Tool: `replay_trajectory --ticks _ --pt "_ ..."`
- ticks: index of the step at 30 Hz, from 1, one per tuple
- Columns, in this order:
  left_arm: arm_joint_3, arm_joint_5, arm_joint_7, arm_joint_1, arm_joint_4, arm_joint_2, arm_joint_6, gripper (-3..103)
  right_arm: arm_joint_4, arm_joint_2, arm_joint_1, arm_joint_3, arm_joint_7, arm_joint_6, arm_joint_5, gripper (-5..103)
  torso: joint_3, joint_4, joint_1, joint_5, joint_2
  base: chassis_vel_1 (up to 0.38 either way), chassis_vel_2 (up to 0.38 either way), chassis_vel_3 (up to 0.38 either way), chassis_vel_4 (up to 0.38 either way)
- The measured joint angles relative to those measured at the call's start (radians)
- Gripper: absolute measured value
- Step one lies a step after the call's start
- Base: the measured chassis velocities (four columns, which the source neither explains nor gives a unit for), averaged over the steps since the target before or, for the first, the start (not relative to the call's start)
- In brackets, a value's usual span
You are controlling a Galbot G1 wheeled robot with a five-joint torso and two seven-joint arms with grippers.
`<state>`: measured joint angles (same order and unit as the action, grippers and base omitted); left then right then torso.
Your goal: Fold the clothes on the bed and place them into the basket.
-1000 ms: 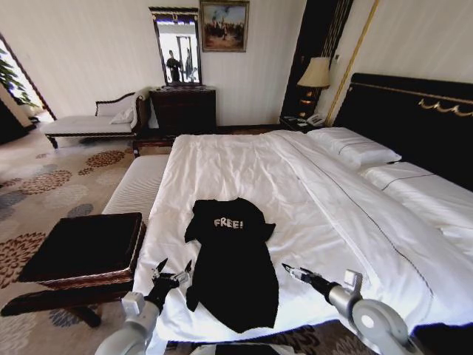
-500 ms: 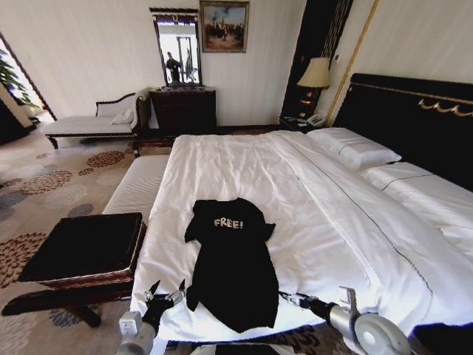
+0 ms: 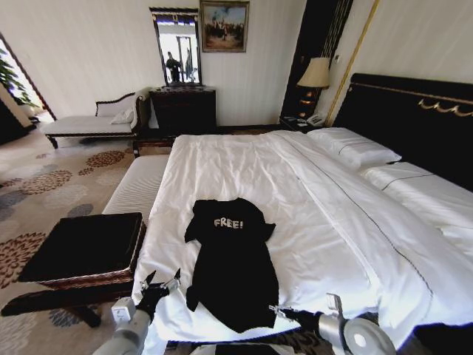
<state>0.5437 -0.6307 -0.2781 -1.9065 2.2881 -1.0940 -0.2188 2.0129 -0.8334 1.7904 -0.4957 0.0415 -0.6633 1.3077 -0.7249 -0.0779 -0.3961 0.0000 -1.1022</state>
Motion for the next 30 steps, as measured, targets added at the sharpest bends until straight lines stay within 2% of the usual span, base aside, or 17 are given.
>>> replay_trajectory --ticks 2,3,4,7,10,13,14,16,18,19,20,22,23,26,27,28,30 --pt "0.000 -0.001 0.000 -0.002 0.000 -0.001 -0.001 100 0.003 -0.002 -0.002 0.006 0.002 -0.001 -0.001 102 0.000 0.0000 0.000 -0.0001 0.000 0.000 0.000 0.000 0.000" --pt "-0.002 -0.001 0.000 -0.003 0.000 -0.005 -0.002 100 0.003 -0.005 -0.007 0.014 0.003 -0.001 -0.003 98 0.000 0.0000 0.000 -0.0001 0.000 0.000 0.000 0.000 0.000" --pt "-0.002 -0.001 0.000 -0.003 0.000 -0.005 -0.002 100 0.003 -0.005 -0.007 0.014 0.003 -0.001 -0.003 98 0.000 0.0000 0.000 -0.0001 0.000 0.000 0.000 0.000 0.000" --pt "-0.016 -0.006 -0.001 -0.004 0.000 -0.010 -0.008 100 0.001 -0.010 -0.018 0.022 0.003 -0.001 -0.002 83 0.000 0.0000 0.000 -0.0001 0.000 0.000 0.000 0.000 0.000" --pt "-0.035 -0.020 -0.001 -0.004 0.005 -0.012 -0.021 100 0.000 -0.013 -0.029 0.028 0.003 0.000 0.000 78 0.000 0.0000 0.000 -0.0001 0.000 0.000 0.000 0.000 0.000" --pt "-0.058 -0.031 0.013 -0.012 0.016 0.000 -0.039 100 0.000 -0.017 -0.042 0.036 -0.001 0.000 0.004 61 0.000 0.0000 0.000 -0.0001 0.000 0.000 0.000 0.000 0.000" --pt "-0.058 -0.031 0.013 -0.012 0.016 0.000 -0.039 100 0.000 -0.017 -0.042 0.036 -0.001 0.000 0.004 61 0.000 0.0000 0.000 -0.0001 0.000 0.000 0.000 0.000 0.000" --pt "-0.066 -0.028 0.033 -0.029 0.023 0.022 -0.047 100 -0.003 -0.020 -0.049 0.042 -0.009 0.001 0.006 50 0.000 0.0000 0.000 -0.0001 0.000 0.000 0.000 0.000 0.000" --pt "-0.069 -0.023 0.045 -0.041 0.030 0.036 -0.050 100 -0.005 -0.021 -0.052 0.045 -0.012 0.001 0.006 50 0.000 0.0000 0.000 -0.0002 0.000 0.000 0.000 0.000 0.000" --pt "-0.077 0.000 0.066 -0.069 0.044 0.068 -0.052 100 -0.008 -0.021 -0.056 0.048 -0.015 0.001 0.007 39 0.000 0.0000 0.000 -0.0001 0.000 0.000 0.000 0.000 0.000" --pt "-0.078 0.005 0.069 -0.074 0.047 0.073 -0.052 100 -0.008 -0.021 -0.056 0.049 -0.015 0.001 0.007 39 0.000 0.0000 0.000 0.0000 0.000 0.000 0.000 0.000 0.000" --pt "-0.088 0.055 0.080 -0.101 0.057 0.102 -0.052 100 -0.009 -0.024 -0.060 0.052 -0.018 0.001 0.007 28 0.000 0.0001 0.000 0.0000 0.000 0.000 0.000 0.000 0.000" --pt "-0.088 0.055 0.080 -0.101 0.057 0.102 -0.052 100 -0.009 -0.024 -0.060 0.052 -0.018 0.001 0.007 28 0.000 0.0001 0.000 0.0000 0.000 0.000 0.000 0.000 0.000" --pt "-0.107 0.107 0.095 -0.129 0.071 0.137 -0.052 103 -0.005 -0.028 -0.059 0.052 -0.025 0.001 0.006 12 0.000 -0.0001 0.000 -0.0001 0.000 0.000 0.000 0.000 0.000" --pt "-0.107 0.107 0.095 -0.129 0.071 0.137 -0.052 103 -0.005 -0.028 -0.059 0.052 -0.025 0.001 0.006 12 0.000 -0.0001 0.000 -0.0001 0.000 0.000 0.000 0.000 0.000" --pt "-0.112 0.118 0.099 -0.136 0.074 0.146 -0.053 101 -0.004 -0.028 -0.057 0.051 -0.026 0.001 0.006 12 0.000 0.0000 0.000 -0.0001 0.000 0.000 0.000 0.000 0.000" --pt "-0.121 0.135 0.106 -0.149 0.074 0.160 -0.054 98 -0.002 -0.028 -0.055 0.047 -0.027 0.001 0.006 3 0.000 0.0000 0.000 0.0000 0.000 0.000 0.000 0.000 0.000"
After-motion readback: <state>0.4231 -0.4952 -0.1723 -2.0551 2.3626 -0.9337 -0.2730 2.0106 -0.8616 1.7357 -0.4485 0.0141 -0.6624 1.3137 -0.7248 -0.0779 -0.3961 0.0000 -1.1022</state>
